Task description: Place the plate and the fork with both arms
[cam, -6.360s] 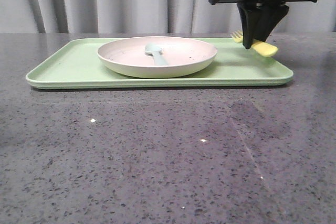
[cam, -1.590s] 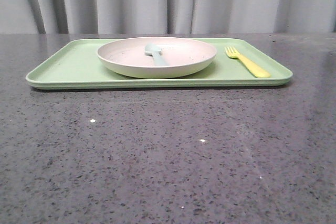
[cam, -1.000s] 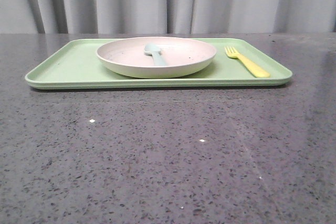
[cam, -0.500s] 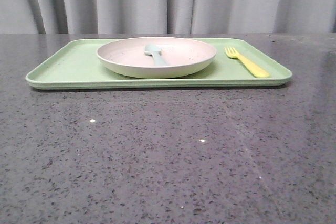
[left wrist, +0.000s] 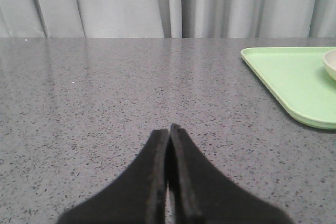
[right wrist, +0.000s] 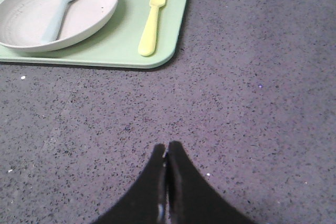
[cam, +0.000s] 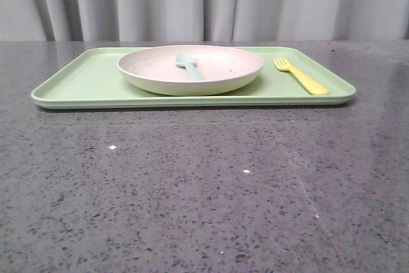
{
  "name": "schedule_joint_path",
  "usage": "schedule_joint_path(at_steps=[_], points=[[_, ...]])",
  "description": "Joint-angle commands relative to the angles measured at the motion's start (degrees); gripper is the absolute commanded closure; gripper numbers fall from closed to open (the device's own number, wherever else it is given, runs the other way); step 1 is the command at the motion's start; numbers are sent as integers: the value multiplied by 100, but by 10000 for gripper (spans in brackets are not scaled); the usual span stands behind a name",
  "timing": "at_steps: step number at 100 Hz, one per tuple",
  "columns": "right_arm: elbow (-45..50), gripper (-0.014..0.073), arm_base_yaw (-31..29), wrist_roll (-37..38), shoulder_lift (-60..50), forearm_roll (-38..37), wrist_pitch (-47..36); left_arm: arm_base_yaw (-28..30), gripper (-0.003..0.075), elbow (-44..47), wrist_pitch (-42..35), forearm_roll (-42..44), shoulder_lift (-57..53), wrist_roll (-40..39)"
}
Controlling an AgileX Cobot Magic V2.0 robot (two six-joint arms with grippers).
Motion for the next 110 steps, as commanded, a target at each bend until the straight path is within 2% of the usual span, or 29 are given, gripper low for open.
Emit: schedule_joint_path(at_steps=[1,43,55,67,81,96,110], points=[[-137,661,-2,11,41,-109,-368,0,741,71,-425,-8,-184,0],[-137,661,-47,11,36,-216,-568,0,741,71,-425,-8,-184,0],[-21,661,-378,11,36,-216,-1179,0,741,71,-425,-8,-184,0],[372,661,-877,11,23,-216,-2318,0,741,71,-425,-8,-184,0],[930,661,-1323,-47,-221,-216,-3256,0,741,71,-425,-8,-184,0],[1448,661,-1738,-695,-724,-216,-3664,0,741,71,-425,-8,-184,0],[1849,661,-1919,-741,-1245,-207,-3762,0,741,71,-425,-8,-184,0]])
